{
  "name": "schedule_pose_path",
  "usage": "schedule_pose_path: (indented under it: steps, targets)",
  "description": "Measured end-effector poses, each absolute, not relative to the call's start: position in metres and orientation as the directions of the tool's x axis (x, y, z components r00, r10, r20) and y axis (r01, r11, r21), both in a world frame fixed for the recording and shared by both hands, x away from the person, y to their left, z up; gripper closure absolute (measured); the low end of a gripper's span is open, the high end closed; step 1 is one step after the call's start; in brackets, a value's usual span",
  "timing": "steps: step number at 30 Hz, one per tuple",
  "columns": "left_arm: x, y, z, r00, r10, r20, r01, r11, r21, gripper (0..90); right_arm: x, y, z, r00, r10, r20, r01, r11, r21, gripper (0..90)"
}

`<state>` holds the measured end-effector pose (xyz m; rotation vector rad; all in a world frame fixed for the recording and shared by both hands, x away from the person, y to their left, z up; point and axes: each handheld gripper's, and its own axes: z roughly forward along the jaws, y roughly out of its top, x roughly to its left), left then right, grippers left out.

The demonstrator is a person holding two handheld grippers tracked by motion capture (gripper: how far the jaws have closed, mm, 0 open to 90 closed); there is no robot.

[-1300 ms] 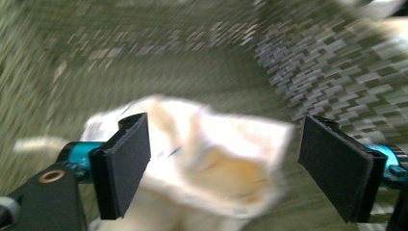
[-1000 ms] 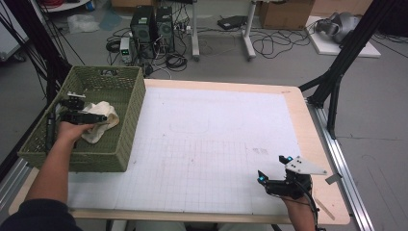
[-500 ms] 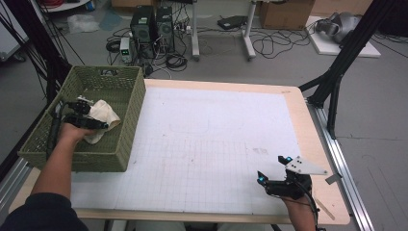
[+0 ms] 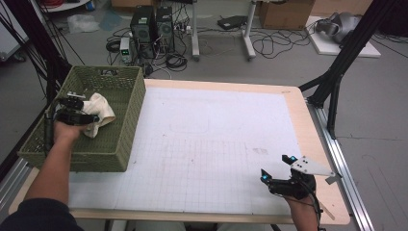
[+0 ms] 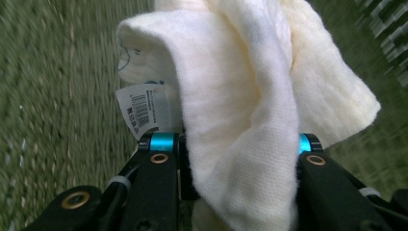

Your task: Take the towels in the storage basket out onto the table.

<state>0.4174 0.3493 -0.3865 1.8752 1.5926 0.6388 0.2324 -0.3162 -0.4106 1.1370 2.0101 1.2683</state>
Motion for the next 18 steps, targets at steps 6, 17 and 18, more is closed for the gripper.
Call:
schedule_pose_path:
  steps: [6,17,18]
  targets:
    - [0.404,0.355,-0.368,0.146,0.985,-0.090,0.595,-0.015,0.803,67.6,0.231,-0.316,-0.409,-0.527,0.850,0.019,0.380,0.215,0.900,5.8]
    - [0.374,0.360,-0.339,0.222,0.972,-0.082,0.442,-0.025,0.897,67.6,0.231,-0.312,-0.406,-0.535,0.845,0.008,0.368,0.224,0.902,5.7]
    - [0.371,0.360,-0.337,0.229,0.970,-0.081,0.430,-0.026,0.902,67.5,0.231,-0.311,-0.406,-0.537,0.844,0.006,0.365,0.226,0.903,5.7]
